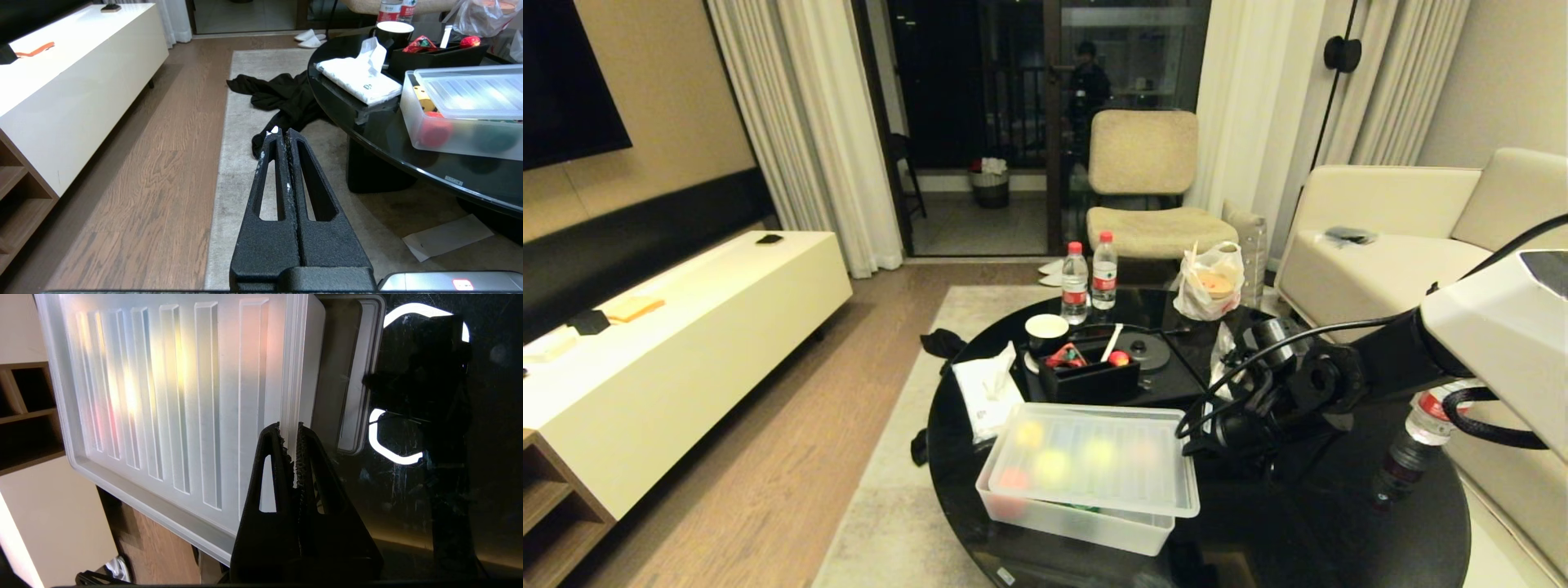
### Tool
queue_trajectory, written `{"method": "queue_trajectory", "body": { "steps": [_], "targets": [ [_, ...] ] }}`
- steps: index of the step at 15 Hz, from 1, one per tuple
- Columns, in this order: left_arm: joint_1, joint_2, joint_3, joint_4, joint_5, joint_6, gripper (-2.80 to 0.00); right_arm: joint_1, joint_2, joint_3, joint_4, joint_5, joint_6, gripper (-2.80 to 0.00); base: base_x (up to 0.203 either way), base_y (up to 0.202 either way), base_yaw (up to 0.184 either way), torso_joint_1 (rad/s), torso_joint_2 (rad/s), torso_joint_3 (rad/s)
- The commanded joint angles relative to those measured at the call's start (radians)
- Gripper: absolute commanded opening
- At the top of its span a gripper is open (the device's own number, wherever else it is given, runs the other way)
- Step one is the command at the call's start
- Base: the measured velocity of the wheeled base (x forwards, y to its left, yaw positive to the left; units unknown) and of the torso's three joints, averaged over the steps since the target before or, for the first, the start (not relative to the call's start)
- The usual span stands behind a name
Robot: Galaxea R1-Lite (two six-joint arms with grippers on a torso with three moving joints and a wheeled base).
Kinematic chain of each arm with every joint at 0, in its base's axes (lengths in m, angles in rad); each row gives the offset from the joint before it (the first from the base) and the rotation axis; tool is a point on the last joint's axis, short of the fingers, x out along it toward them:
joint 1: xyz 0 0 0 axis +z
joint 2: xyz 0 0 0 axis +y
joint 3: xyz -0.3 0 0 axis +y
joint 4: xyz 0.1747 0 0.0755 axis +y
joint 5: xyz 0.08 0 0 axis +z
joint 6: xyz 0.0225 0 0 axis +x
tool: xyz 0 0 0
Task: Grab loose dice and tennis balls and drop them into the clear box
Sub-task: Close the lid
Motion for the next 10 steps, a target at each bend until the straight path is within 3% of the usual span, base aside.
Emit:
{"method": "queue_trajectory", "body": {
  "steps": [1, 10],
  "targets": [
    [0.001, 0.001, 0.003, 0.0, 0.0, 0.0, -2.8, 0.006, 0.009, 0.003, 0.001, 0.004, 0.003, -2.8, 0.0, 0.0, 0.0, 0.0, 0.0, 0.0],
    [0.001, 0.001, 0.003, 0.0, 0.0, 0.0, -2.8, 0.045, 0.012, 0.035, 0.001, 0.005, 0.003, -2.8, 0.0, 0.0, 0.0, 0.0, 0.0, 0.0]
  ]
}}
